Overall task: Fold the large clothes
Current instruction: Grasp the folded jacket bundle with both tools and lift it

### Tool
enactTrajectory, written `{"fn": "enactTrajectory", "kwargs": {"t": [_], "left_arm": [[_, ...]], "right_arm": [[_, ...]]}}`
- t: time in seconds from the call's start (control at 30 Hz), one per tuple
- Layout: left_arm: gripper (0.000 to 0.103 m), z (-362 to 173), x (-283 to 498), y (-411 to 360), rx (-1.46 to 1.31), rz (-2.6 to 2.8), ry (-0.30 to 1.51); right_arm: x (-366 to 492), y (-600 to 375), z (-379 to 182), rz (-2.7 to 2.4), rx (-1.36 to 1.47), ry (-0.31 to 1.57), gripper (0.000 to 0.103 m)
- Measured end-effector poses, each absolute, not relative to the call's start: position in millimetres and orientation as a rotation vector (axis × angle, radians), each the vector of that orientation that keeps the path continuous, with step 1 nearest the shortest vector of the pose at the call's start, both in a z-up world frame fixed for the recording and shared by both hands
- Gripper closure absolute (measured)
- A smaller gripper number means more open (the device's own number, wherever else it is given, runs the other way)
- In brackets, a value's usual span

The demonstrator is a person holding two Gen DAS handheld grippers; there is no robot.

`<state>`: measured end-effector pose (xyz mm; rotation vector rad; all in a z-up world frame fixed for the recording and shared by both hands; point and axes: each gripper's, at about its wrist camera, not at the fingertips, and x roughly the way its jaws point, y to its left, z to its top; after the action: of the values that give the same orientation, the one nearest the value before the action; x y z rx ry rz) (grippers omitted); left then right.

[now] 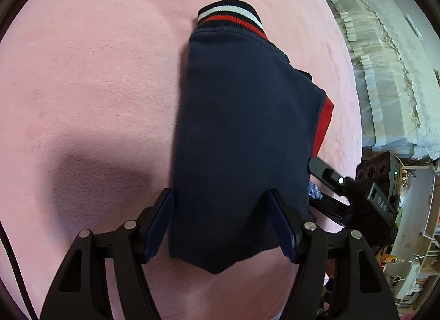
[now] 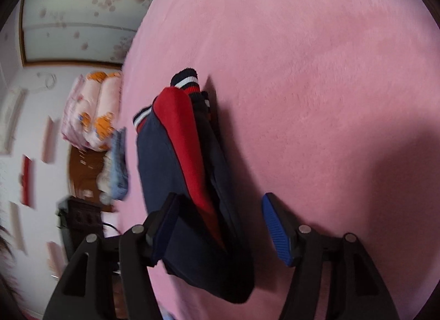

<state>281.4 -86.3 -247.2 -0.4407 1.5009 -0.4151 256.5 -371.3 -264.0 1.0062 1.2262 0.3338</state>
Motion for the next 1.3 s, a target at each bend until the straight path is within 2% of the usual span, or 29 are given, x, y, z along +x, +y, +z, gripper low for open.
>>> {"fn": "enactTrajectory", "kwargs": {"t": [0.17,0.33,0.37,0.4,0.53,0.6,0.7,1.03,1.3], "left_arm": [[0.035,-260,284,-81,-0.518,-0.429,1.484],[0.034,-272,288,-80,-0.585,-0.444,1.47],[0.034,-273,288,-81,-0.594,-0.44,1.467],[0.036,-273,286,-79,-0.597,-0.434,1.459],[0.046,-267,277,-80,-0.583,-0.405,1.41],[0.054,-262,271,-80,-0.59,-0.383,1.382],[0.061,-251,268,-84,-0.572,-0.365,1.358],[0.063,-210,232,-87,-0.569,-0.387,1.38],[0.063,-181,177,-51,-0.446,-0.362,1.45]], "right_arm": [[269,-368,-281,0.387,1.154,1.207,0.041],[286,-352,-285,0.432,1.13,1.233,0.041],[290,-348,-286,0.43,1.125,1.238,0.045],[289,-349,-288,0.426,1.124,1.24,0.05],[285,-347,-288,0.409,1.144,1.219,0.059],[281,-349,-285,0.412,1.16,1.207,0.067],[278,-346,-280,0.396,1.161,1.198,0.07],[235,-337,-233,0.339,1.083,1.2,0.072],[176,-299,-229,0.277,1.151,1.306,0.073]]}}
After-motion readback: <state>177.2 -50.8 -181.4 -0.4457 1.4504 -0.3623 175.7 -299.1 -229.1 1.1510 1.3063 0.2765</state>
